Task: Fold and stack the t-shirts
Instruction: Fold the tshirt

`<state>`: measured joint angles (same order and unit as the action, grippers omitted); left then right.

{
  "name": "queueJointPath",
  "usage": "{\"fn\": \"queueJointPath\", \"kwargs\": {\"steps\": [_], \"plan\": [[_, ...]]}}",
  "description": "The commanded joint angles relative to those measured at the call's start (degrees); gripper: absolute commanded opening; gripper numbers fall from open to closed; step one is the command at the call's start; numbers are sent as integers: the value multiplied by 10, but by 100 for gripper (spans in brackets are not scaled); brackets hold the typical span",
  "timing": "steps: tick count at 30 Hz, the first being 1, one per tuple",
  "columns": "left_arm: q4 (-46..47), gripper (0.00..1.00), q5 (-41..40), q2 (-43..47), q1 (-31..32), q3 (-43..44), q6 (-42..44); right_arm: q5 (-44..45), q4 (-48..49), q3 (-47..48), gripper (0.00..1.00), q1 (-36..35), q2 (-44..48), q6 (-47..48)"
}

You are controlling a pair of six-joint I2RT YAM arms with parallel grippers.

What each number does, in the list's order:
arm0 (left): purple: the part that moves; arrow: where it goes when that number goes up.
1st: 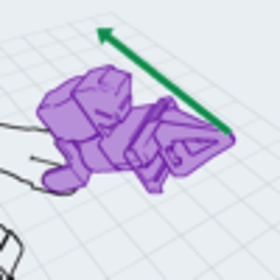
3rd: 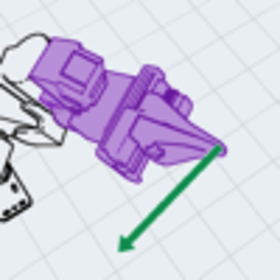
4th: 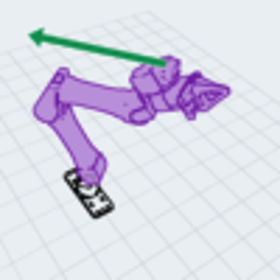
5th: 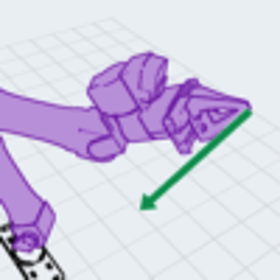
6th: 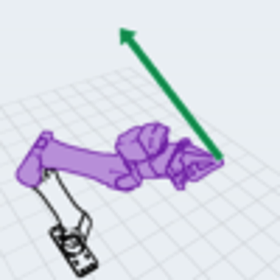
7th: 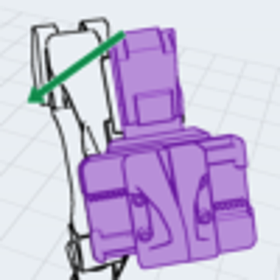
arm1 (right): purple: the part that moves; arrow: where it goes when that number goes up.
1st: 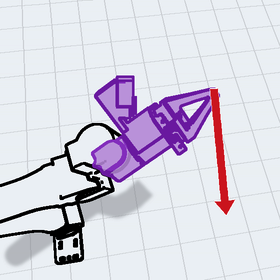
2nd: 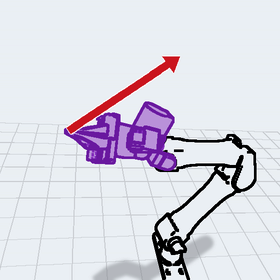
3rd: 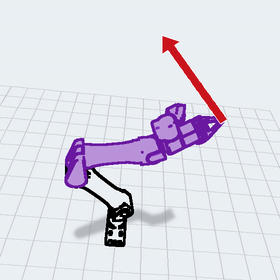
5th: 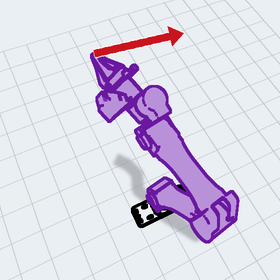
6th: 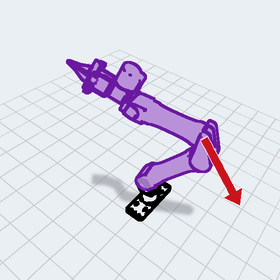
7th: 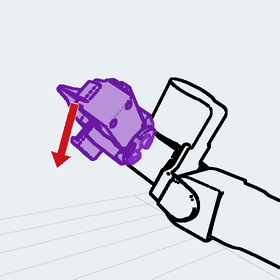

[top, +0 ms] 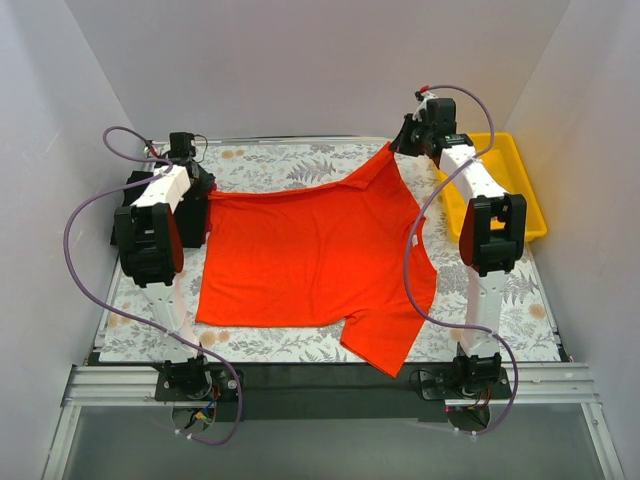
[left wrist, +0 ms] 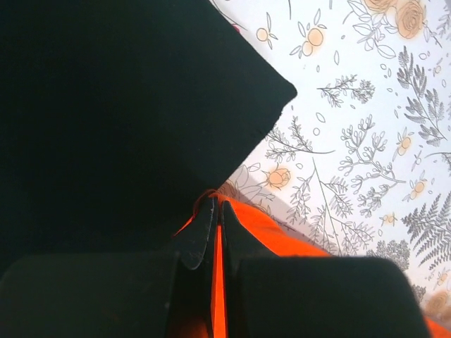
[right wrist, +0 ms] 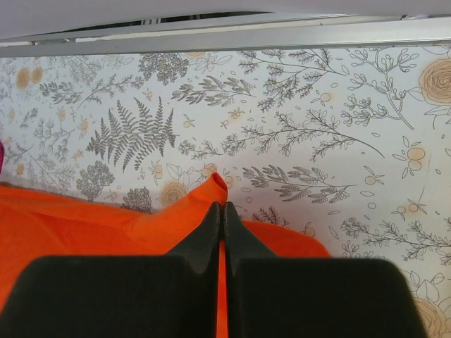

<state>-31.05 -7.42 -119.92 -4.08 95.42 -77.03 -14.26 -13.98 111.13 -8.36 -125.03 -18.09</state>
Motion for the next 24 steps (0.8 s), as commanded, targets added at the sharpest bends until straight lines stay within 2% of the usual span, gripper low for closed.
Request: {"fn": "queueJointPath", "kwargs": {"steps": [1, 24], "plan": [[3, 0, 16, 20, -4, 14, 0, 5, 6, -11, 1, 2, 18, -16], [-44, 0, 25, 117, -5, -41, -9, 95, -51, -190, 1, 2, 214, -24]]}}
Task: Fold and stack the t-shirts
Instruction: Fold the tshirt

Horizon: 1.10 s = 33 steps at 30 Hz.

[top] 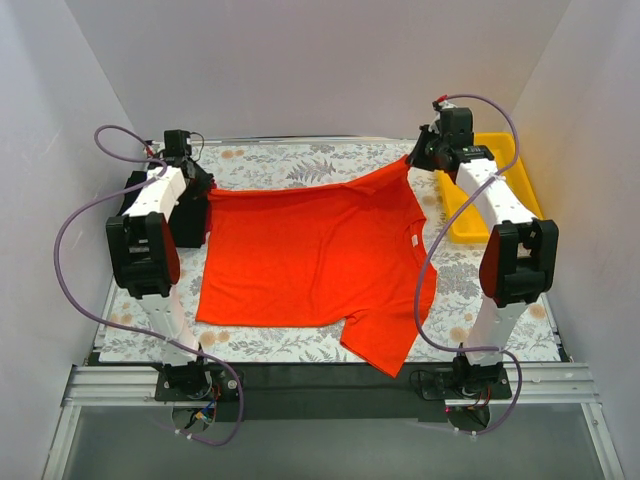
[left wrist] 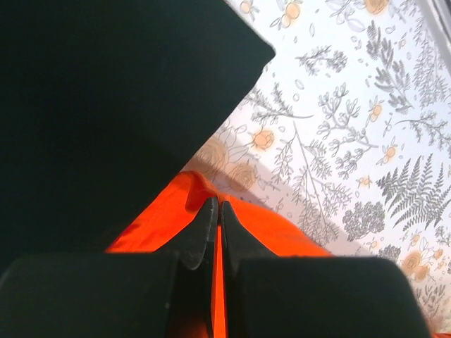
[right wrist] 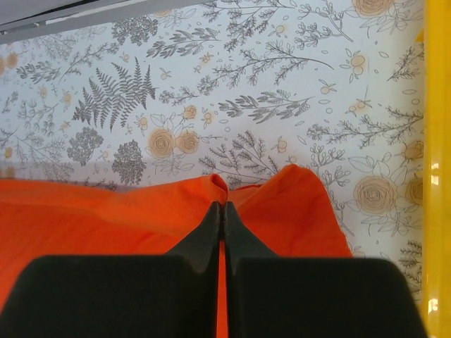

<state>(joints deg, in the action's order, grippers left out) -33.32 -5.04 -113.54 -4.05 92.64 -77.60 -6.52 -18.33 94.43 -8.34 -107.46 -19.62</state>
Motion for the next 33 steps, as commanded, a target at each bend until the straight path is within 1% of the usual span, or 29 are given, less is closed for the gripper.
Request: {"fn": "queueJointPath", "kwargs": {"steps": [1, 8, 11, 17, 24, 29, 33], "plan": [[-24, 0, 3, 60, -4, -18, -6, 18, -10, -31, 1, 3, 45, -11], [-34, 0, 8, 117, -4, -78, -17, -10, -13, -136, 1, 2, 106, -42], [-37, 0, 5, 140, -4, -98, -21, -19, -14, -166, 1, 1, 130, -53], [-26, 0, 12, 190, -4, -177, -44, -33, -15, -233, 1, -2, 175, -71], [-25, 0, -1, 245, -4, -250, -66, -15, -14, -304, 1, -5, 235, -85], [-9, 0, 6, 256, -4, -289, -75, -10, -11, -347, 1, -6, 262, -96], [15, 0, 12, 246, -4, -317, -78, -13, 0, -378, 1, -6, 257, -101]]}}
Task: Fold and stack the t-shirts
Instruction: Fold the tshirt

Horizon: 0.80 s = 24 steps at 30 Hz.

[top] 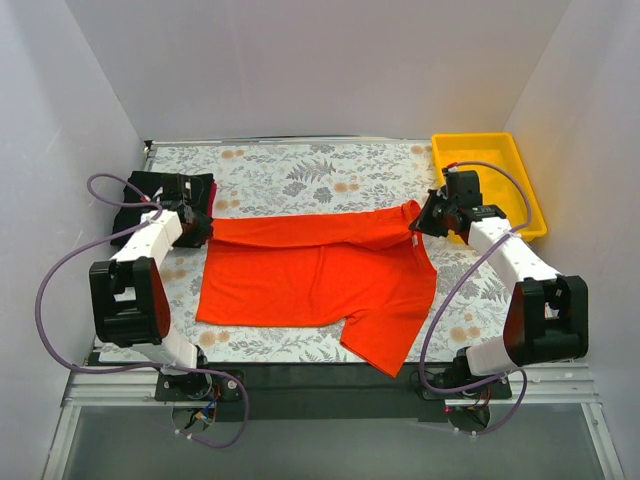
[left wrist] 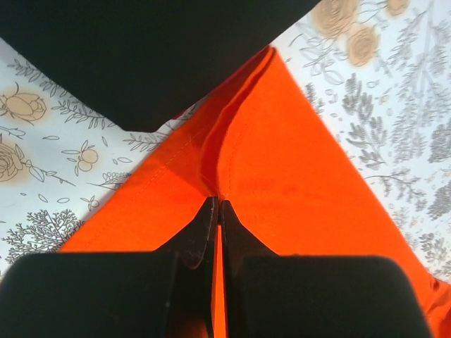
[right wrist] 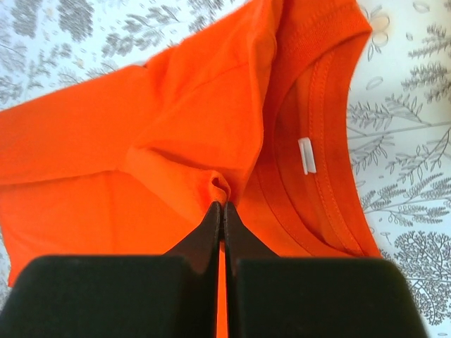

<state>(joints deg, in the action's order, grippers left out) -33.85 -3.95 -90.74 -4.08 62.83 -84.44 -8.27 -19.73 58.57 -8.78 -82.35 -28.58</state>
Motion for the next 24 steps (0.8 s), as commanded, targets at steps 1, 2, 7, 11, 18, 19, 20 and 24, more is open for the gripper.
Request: {"fn": "queueJointPath", "kwargs": {"steps": [1, 2, 7, 11, 18, 19, 20, 24], "plan": [[32, 0, 2, 11, -4, -24, -9, 4, 15, -26, 1, -2, 5, -12], [37, 0, 4, 5, -3, -28, -3, -1, 19, -30, 1, -2, 3, -13], [49, 0, 7, -15, -4, -24, 7, -11, 19, -25, 1, -2, 6, -18], [51, 0, 14, -24, -4, 16, 13, -10, 16, 1, 1, -2, 2, -17], [35, 0, 18, -83, -4, 139, 23, -11, 9, 57, 1, -2, -22, -24], [33, 0, 17, -90, -4, 152, 24, -10, 9, 62, 1, -2, -26, -26], [35, 0, 17, -96, -4, 171, 26, -8, 9, 72, 1, -2, -30, -28], [17, 0, 24, -125, -4, 222, 33, -13, 9, 101, 1, -2, -45, -34]]}}
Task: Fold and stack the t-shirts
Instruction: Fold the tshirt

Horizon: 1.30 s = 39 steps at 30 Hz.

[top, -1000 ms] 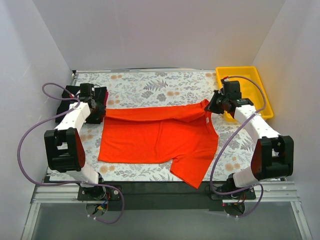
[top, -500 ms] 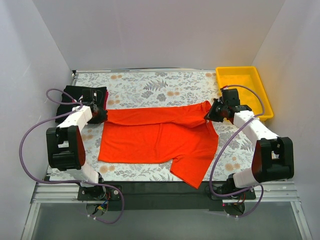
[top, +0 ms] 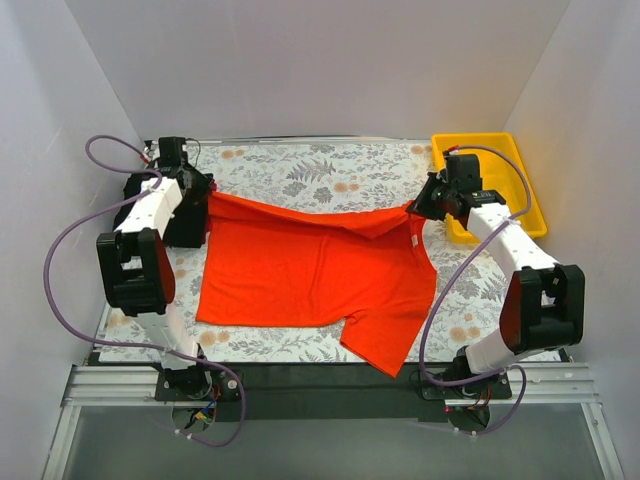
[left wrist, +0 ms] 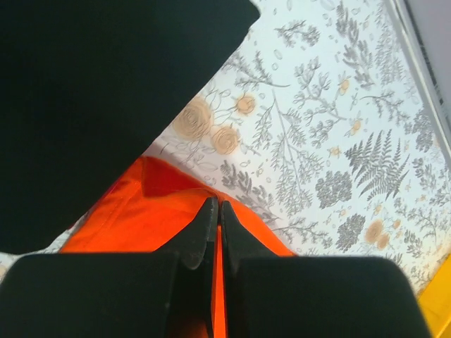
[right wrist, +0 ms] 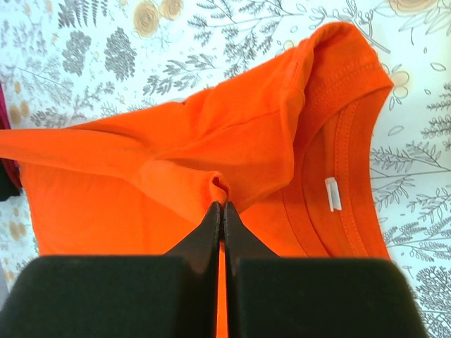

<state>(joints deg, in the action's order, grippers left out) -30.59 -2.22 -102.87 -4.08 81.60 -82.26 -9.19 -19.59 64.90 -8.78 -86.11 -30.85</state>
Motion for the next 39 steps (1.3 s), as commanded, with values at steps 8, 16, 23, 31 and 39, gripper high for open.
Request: {"fn": "queueJointPath", "kwargs": {"steps": [8, 16, 23, 31, 39], "plan": [[-13, 0, 3, 38, -4, -43, 3, -21, 3, -10, 1, -3, 37, -30], [21, 0, -16, 64, -4, -123, 1, -27, 2, -97, 1, -4, 78, -44], [36, 0, -21, 49, -4, -154, 2, -22, 25, -142, 1, -15, 60, -53], [35, 0, -52, 59, -4, -178, -14, 4, 34, -184, 5, -34, 35, -31], [22, 23, -54, 79, -4, -175, -12, 36, 27, -134, 44, -32, 32, 62]]}}
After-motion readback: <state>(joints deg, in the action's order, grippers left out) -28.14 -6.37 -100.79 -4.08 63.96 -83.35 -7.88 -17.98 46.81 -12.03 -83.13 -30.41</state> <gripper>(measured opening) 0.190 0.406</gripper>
